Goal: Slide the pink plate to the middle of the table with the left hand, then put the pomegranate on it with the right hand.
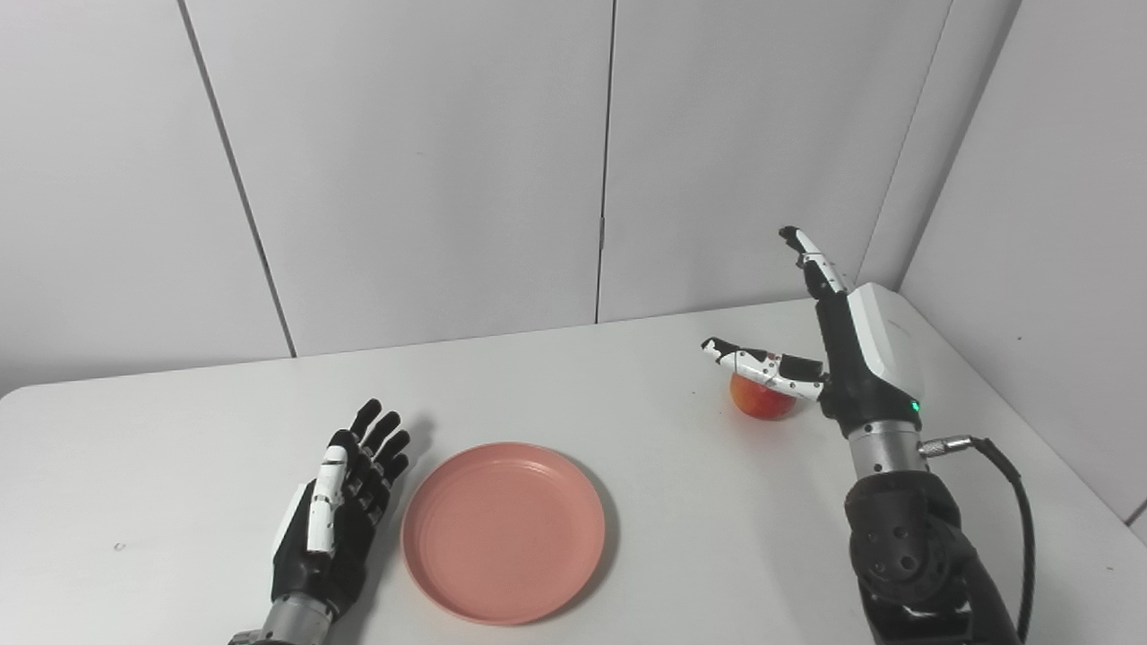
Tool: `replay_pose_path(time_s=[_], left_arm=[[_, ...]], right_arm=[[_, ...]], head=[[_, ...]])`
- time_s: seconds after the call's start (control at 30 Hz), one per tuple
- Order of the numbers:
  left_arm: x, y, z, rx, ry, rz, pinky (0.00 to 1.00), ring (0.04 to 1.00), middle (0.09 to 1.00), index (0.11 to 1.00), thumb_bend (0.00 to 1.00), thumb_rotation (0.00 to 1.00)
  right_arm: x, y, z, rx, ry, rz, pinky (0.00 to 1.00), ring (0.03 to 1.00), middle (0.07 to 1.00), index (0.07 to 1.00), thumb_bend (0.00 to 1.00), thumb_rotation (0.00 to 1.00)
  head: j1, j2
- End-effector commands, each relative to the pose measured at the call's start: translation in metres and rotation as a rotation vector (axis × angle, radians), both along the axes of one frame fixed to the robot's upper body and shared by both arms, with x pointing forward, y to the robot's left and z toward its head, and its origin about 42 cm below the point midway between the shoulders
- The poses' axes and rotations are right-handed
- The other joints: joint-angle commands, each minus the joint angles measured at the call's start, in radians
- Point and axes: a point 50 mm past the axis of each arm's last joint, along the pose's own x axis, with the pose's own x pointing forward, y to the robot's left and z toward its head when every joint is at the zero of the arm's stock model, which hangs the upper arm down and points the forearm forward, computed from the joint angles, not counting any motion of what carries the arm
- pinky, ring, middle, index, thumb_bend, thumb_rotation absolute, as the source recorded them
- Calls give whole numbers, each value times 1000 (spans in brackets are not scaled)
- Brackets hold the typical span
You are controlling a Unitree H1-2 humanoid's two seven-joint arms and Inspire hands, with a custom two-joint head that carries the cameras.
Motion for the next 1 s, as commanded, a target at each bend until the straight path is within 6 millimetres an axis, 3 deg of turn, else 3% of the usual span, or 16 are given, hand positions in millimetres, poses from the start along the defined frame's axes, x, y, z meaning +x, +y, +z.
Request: replay_pose_path(time_s=[0.0,0.97], left_arm=[[-2,6,-11,3,45,9,970,947,953,940,383,1000],[-3,8,-8,7,49,12,967,946,953,936,386,1000]], right_arm=[[5,-9,16,-32,-29,-39,775,880,914,911,902,448],[41,-24,-23,5,217,-47,804,898,931,933,917,415]], head=[[0,1],[0,25]])
